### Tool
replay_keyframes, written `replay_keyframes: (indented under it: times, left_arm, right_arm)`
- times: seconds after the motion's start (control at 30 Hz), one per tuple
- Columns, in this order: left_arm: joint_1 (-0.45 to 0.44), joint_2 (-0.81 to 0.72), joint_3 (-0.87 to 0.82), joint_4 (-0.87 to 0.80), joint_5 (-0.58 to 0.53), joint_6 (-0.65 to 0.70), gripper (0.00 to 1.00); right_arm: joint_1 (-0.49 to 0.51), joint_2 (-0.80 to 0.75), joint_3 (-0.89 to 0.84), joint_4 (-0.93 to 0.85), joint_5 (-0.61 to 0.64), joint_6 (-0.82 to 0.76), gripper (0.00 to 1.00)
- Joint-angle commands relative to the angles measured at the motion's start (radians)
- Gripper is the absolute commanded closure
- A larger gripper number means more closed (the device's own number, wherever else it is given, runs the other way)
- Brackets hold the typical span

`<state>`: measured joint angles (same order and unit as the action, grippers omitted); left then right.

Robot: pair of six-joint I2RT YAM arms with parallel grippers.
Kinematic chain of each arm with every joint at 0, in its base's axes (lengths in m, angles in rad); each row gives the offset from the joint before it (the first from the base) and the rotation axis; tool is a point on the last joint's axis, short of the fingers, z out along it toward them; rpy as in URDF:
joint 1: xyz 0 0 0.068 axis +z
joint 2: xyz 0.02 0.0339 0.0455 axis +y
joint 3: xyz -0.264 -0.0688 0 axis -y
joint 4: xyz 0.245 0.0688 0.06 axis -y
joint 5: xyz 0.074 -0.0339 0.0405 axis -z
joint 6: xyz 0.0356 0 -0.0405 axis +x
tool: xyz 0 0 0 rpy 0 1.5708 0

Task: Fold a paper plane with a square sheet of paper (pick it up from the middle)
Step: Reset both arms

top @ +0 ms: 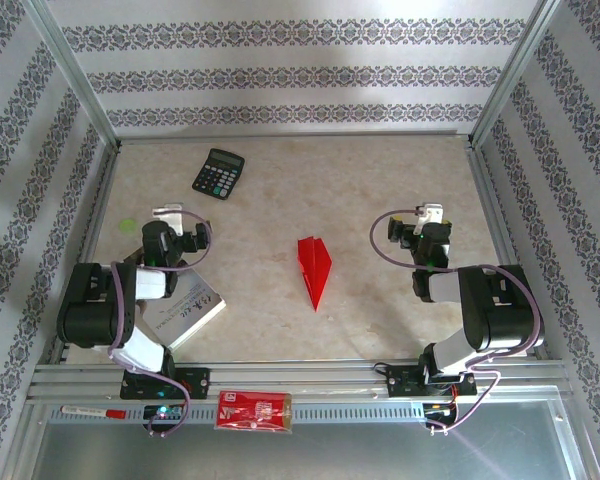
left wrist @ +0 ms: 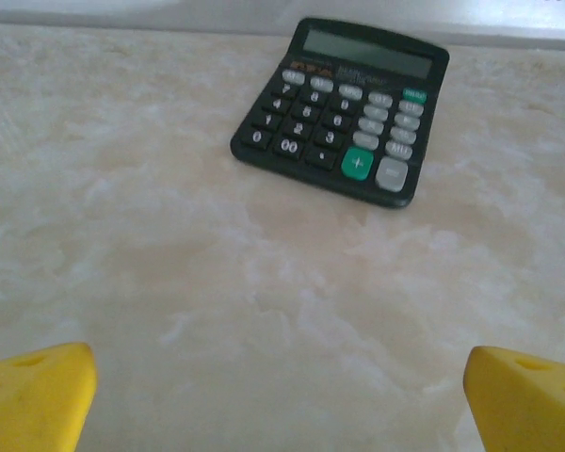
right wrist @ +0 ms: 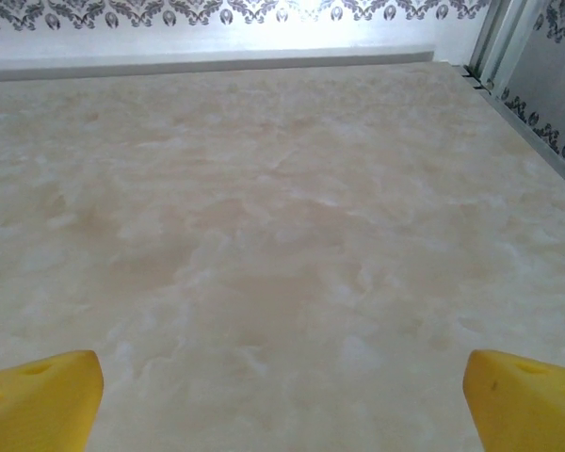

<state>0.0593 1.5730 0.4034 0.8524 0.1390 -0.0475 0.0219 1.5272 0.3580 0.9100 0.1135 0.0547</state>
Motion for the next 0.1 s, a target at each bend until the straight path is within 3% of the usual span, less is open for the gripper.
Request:
replay_keyframes:
  times: [0.0, 0.07]
  left_arm:
    - [-0.014, 0.008, -0.019, 0.076, -0.054, 0.019, 0.0]
    - [-0.015, 0.021, -0.031, 0.129, -0.049, 0.019, 0.0]
  right_arm:
    - [0.005, -0.001, 0.018, 0.029, -0.016, -0.015, 0.02]
    - [0.007, -0.006, 0.016, 0.029, -0.015, -0.017, 0.02]
